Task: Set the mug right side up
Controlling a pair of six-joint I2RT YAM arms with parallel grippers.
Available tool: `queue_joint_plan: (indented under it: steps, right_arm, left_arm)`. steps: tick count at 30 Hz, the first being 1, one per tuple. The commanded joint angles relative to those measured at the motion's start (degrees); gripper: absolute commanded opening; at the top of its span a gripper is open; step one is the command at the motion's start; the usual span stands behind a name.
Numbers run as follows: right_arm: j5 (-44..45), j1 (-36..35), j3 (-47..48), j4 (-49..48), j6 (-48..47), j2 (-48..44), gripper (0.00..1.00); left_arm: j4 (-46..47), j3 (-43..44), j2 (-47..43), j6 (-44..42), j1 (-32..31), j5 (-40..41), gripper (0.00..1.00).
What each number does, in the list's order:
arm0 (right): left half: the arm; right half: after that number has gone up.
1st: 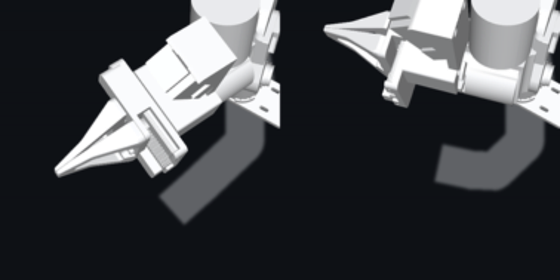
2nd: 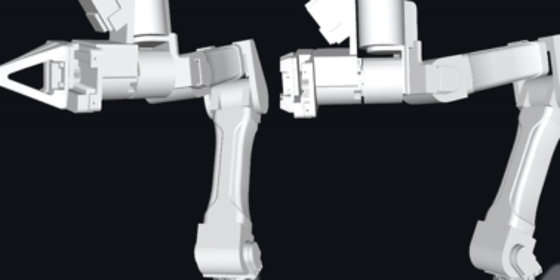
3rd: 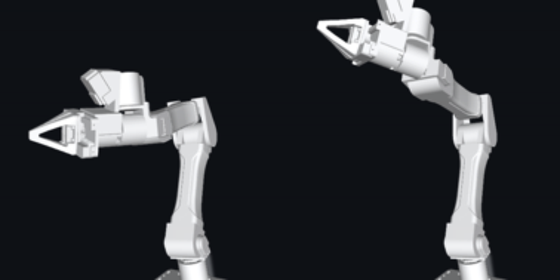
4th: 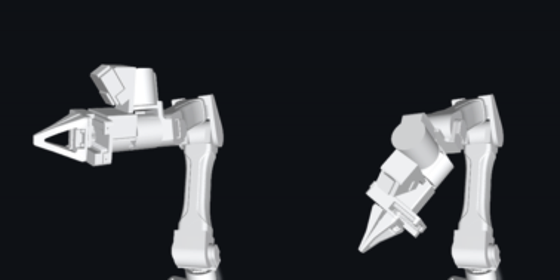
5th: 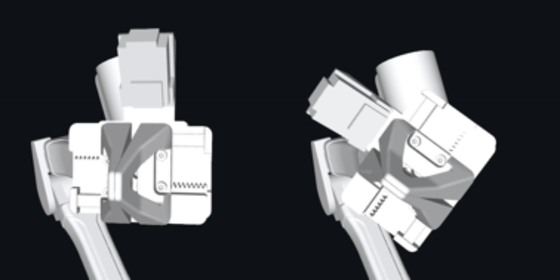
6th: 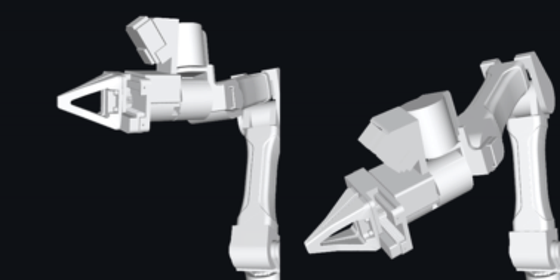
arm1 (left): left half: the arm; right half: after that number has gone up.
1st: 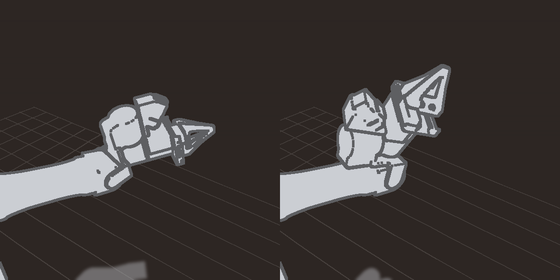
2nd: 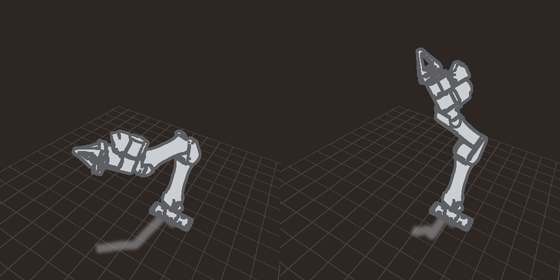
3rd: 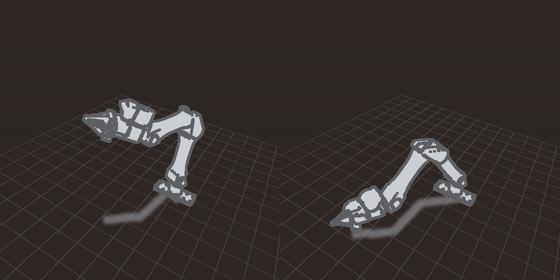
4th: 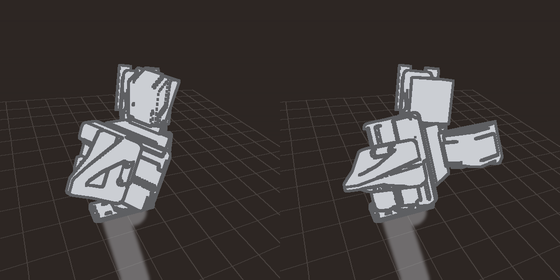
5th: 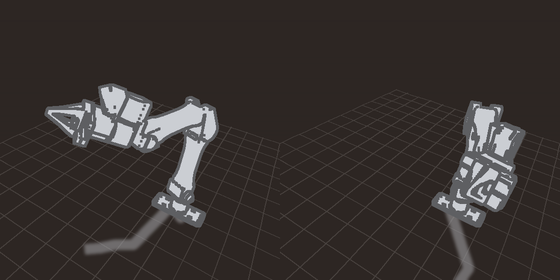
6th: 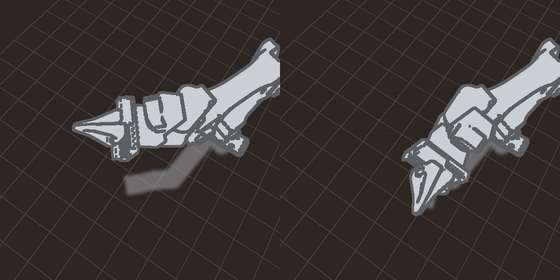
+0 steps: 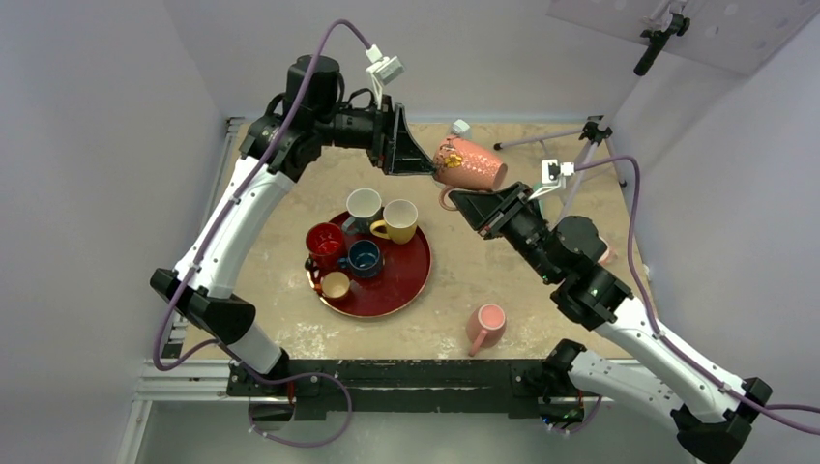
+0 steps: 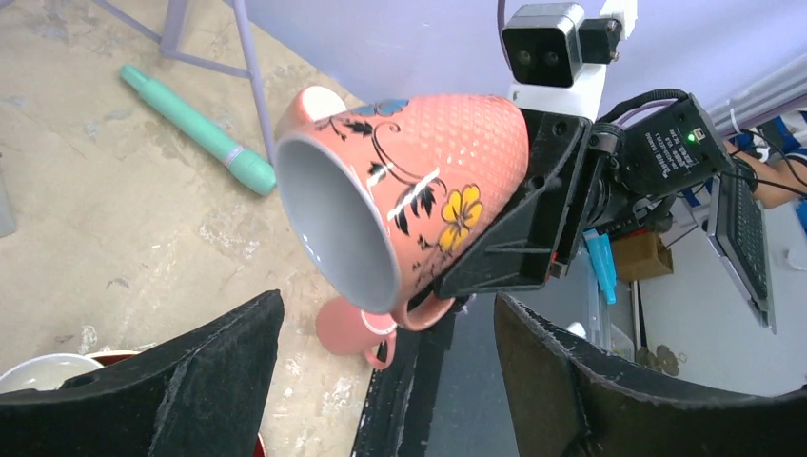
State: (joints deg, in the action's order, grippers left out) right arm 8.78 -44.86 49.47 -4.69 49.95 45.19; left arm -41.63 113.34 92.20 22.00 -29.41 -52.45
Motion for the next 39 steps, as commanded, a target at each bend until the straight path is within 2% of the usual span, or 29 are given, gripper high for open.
queue_joint_plan:
  steps: [1,5,8,11,12,13,14,16,17,18,21,22,25,27,33,39]
  right_arm:
    - [-4.71,0.45,2.56,-9.24,-0.09,0.01,0.00]
    - [-6.31,0.41,3.45,-10.69,-0.54,2.10,0.00]
    - [-6.89,0.66,3.63,-11.54,-0.97,3.06,0.00]
    - [-8.65,1.57,3.30,-12.61,-1.28,4.32,0.00]
    - [-9.95,2.01,3.08,-12.45,-1.34,4.94,0.00]
    - [-11.20,2.45,2.71,-12.11,-1.20,5.64,0.00]
    - [-12.48,2.84,2.15,-11.87,-1.13,6.07,0.00]
    - [-13.22,3.20,1.82,-8.05,-1.65,6.74,0.00]
    - [-12.48,3.22,2.08,-4.81,-2.45,7.02,0.11]
    - [-11.30,3.24,2.69,-0.62,-3.01,7.22,0.31]
    - [-6.46,3.21,4.75,12.75,-5.20,7.33,0.84]
    - [-4.12,3.25,5.38,17.18,-5.62,7.24,0.96]
    - [2.84,3.22,6.26,29.30,-5.91,5.88,0.99]
    - [7.58,3.27,6.10,34.51,-5.44,4.27,0.99]
    - [15.07,3.26,6.51,42.87,-3.13,1.66,0.99]
    - [17.32,3.25,6.58,48.14,-0.83,2.45,0.99]
  left_arm:
    - [3.14,2.27,1.50,-0.33,-0.69,-0.11,0.84]
    - [5.64,1.79,2.38,2.32,-2.53,-2.52,0.83]
    - [7.09,0.17,1.75,3.39,-4.11,-4.97,0.70]
    - [10.72,-2.37,0.89,7.24,-4.57,-7.66,0.38]
    - [11.52,-2.76,0.68,8.34,-4.56,-8.45,0.25]
    - [11.42,-2.85,0.46,8.71,-4.53,-8.57,0.05]
    - [10.73,-2.86,0.13,8.36,-4.53,-8.21,0.00]
    - [5.95,-2.32,-0.44,2.86,-4.22,-4.72,0.00]
    - [2.07,-1.72,-0.60,-0.96,-4.22,-1.84,0.00]
    - [-2.41,-0.97,-0.43,-5.47,-4.22,1.93,0.00]
    - [-13.19,-0.24,0.25,-19.41,-4.54,14.09,0.00]
    - [-16.64,-0.80,0.59,-24.71,-5.09,18.42,0.00]
    - [-21.69,-4.49,1.14,-36.98,-9.14,31.12,0.00]
    - [-22.97,-8.19,1.05,-41.57,-12.24,33.70,0.00]
    - [-27.13,-11.71,8.10,-46.61,-16.47,40.75,0.00]
    - [-21.92,-16.67,12.10,-48.41,-17.21,45.07,0.00]
